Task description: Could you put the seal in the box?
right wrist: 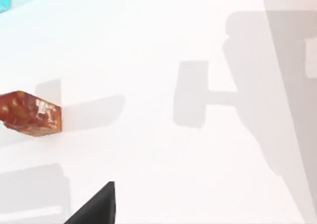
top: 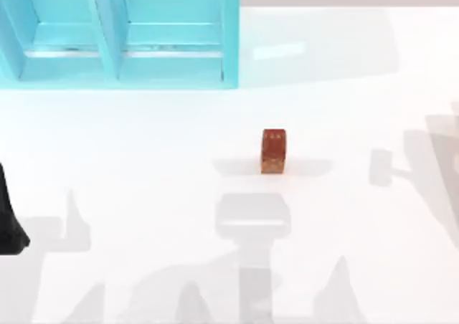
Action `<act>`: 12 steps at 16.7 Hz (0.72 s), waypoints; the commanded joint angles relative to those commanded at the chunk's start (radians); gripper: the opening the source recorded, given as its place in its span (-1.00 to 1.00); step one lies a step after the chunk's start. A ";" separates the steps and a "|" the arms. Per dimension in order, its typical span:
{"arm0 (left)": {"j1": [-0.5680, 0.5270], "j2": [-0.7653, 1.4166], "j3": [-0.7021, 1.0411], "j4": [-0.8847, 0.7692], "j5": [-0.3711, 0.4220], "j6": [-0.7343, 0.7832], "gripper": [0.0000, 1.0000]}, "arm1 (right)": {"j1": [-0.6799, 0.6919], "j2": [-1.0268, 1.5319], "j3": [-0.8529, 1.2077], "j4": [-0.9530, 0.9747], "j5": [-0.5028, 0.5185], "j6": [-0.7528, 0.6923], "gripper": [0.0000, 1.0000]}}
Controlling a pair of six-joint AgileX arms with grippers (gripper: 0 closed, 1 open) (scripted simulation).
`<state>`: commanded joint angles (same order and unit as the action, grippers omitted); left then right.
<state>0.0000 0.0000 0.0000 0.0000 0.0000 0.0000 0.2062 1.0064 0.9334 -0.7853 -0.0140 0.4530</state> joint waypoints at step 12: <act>0.000 0.000 0.000 0.000 0.000 0.000 1.00 | 0.270 1.155 1.163 -0.705 0.001 0.225 1.00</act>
<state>0.0000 0.0000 0.0000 0.0000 0.0000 0.0000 0.4765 2.1609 2.0967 -1.4906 -0.0130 0.6781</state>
